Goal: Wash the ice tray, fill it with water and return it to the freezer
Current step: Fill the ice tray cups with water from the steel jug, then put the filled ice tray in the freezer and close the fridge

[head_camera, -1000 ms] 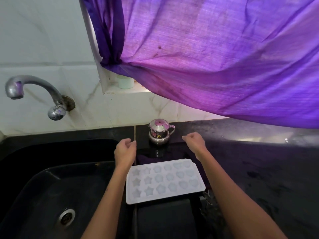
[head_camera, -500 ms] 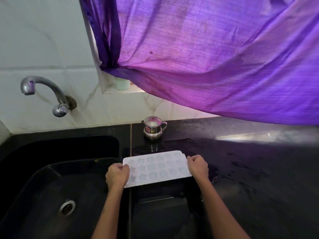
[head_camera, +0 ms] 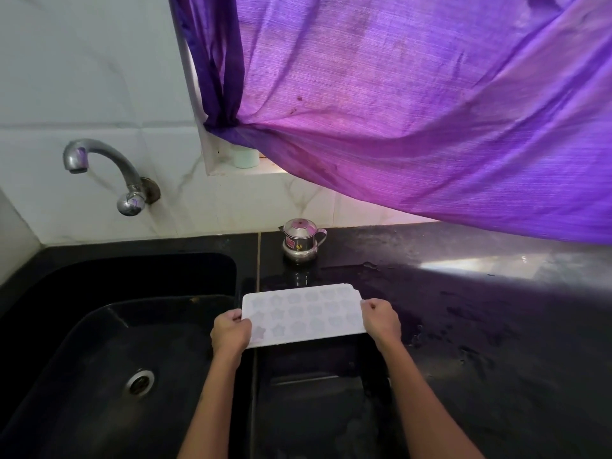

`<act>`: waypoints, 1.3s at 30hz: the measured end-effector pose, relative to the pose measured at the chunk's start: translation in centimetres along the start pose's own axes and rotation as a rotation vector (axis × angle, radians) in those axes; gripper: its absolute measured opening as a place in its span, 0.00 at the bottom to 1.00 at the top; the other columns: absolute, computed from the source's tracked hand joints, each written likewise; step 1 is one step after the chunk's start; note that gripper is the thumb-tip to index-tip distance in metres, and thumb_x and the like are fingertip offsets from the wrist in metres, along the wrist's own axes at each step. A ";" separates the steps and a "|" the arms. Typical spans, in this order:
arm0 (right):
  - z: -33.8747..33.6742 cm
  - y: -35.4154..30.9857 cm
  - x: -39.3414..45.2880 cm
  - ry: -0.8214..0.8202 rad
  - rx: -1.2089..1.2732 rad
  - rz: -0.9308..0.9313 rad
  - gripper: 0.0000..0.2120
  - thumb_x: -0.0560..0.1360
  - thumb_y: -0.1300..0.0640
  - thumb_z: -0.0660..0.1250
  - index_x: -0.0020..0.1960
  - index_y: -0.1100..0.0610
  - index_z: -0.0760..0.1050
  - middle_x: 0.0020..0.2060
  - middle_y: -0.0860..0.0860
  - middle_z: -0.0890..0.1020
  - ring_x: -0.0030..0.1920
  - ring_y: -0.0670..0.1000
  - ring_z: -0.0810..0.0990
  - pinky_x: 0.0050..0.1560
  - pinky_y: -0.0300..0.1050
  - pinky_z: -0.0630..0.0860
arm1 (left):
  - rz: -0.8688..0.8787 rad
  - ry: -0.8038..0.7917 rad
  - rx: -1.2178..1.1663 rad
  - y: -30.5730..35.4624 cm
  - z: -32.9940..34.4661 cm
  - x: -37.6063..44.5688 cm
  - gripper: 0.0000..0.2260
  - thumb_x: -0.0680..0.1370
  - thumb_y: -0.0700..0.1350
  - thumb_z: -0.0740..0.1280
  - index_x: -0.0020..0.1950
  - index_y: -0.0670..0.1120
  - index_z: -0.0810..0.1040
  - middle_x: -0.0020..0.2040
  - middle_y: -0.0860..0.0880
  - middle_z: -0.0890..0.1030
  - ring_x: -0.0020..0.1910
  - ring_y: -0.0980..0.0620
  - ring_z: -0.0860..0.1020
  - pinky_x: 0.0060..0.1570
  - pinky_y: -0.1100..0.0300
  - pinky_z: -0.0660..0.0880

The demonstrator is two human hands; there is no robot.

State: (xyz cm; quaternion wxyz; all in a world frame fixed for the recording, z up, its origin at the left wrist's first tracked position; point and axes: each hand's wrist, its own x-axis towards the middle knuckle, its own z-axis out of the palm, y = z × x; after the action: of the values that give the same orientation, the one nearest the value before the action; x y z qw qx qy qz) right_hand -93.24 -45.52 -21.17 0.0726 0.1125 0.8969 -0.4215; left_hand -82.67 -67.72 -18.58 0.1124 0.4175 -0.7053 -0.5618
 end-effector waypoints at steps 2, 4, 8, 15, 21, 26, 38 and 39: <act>-0.2 0.0 0.0 -0.005 0.007 -0.002 0.13 0.79 0.53 0.57 0.37 0.50 0.73 0.36 0.49 0.77 0.39 0.54 0.76 0.36 0.45 0.67 | 0.002 -0.007 -0.010 -0.1 0.0 0.1 0.09 0.75 0.33 0.62 0.49 0.43 0.79 0.40 0.49 0.80 0.42 0.49 0.78 0.45 0.56 0.74; -0.3 -0.2 0.1 0.000 0.016 0.003 0.18 0.79 0.56 0.57 0.31 0.52 0.64 0.29 0.47 0.70 0.31 0.50 0.70 0.31 0.45 0.63 | -0.011 -0.005 -0.037 -0.1 0.1 0.3 0.11 0.75 0.33 0.62 0.54 0.41 0.79 0.44 0.48 0.80 0.44 0.48 0.78 0.47 0.56 0.74; -0.7 -0.6 -0.1 -0.010 0.037 0.008 0.22 0.79 0.59 0.59 0.27 0.54 0.59 0.26 0.45 0.66 0.27 0.48 0.65 0.29 0.45 0.61 | -0.038 0.008 -0.064 0.1 0.0 0.1 0.11 0.76 0.32 0.62 0.55 0.40 0.80 0.49 0.44 0.82 0.50 0.44 0.79 0.51 0.54 0.75; -1.2 -0.5 -0.6 -0.055 0.101 -0.004 0.18 0.79 0.58 0.61 0.31 0.57 0.63 0.27 0.48 0.68 0.29 0.48 0.64 0.30 0.45 0.61 | -0.055 0.043 -0.099 -0.8 -0.5 -1.3 0.13 0.75 0.33 0.63 0.58 0.39 0.79 0.42 0.50 0.80 0.47 0.47 0.78 0.49 0.54 0.75; -2.2 -0.2 -1.8 -0.118 0.187 -0.041 0.16 0.76 0.58 0.61 0.41 0.72 0.73 0.41 0.69 0.77 0.36 0.54 0.71 0.37 0.46 0.66 | -0.048 0.091 -0.174 -0.9 -1.1 -3.3 0.14 0.76 0.33 0.63 0.61 0.39 0.78 0.46 0.48 0.81 0.49 0.48 0.78 0.48 0.54 0.75; -3.9 -0.8 -3.4 -0.149 0.222 -0.135 0.15 0.76 0.58 0.61 0.46 0.72 0.75 0.47 0.68 0.80 0.41 0.61 0.77 0.39 0.52 0.72 | -0.040 0.137 -0.254 -1.3 -2.3 -6.1 0.13 0.75 0.33 0.64 0.59 0.40 0.79 0.50 0.44 0.83 0.49 0.46 0.81 0.47 0.53 0.78; -5.0 -3.4 -10.7 -0.400 0.217 -0.403 0.17 0.77 0.59 0.62 0.31 0.64 0.69 0.28 0.52 0.71 0.34 0.47 0.68 0.34 0.43 0.64 | -0.038 0.419 -0.447 -4.7 -8.9 -18.4 0.10 0.78 0.33 0.63 0.57 0.40 0.79 0.44 0.47 0.82 0.44 0.50 0.81 0.40 0.61 0.77; -4.6 -3.8 -11.7 -0.417 0.203 -0.446 0.19 0.78 0.59 0.61 0.29 0.60 0.67 0.27 0.48 0.69 0.32 0.47 0.67 0.33 0.42 0.63 | -0.038 0.456 -0.453 -5.3 -9.7 -19.4 0.10 0.78 0.33 0.63 0.55 0.41 0.79 0.43 0.49 0.83 0.44 0.51 0.81 0.40 0.60 0.76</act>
State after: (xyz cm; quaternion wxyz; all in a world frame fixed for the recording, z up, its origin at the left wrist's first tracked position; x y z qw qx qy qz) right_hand -83.07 -45.99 -12.83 0.1490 -0.1691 0.8186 -0.5282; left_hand -61.96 -60.76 -13.92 0.3473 0.5101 -0.5112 -0.5982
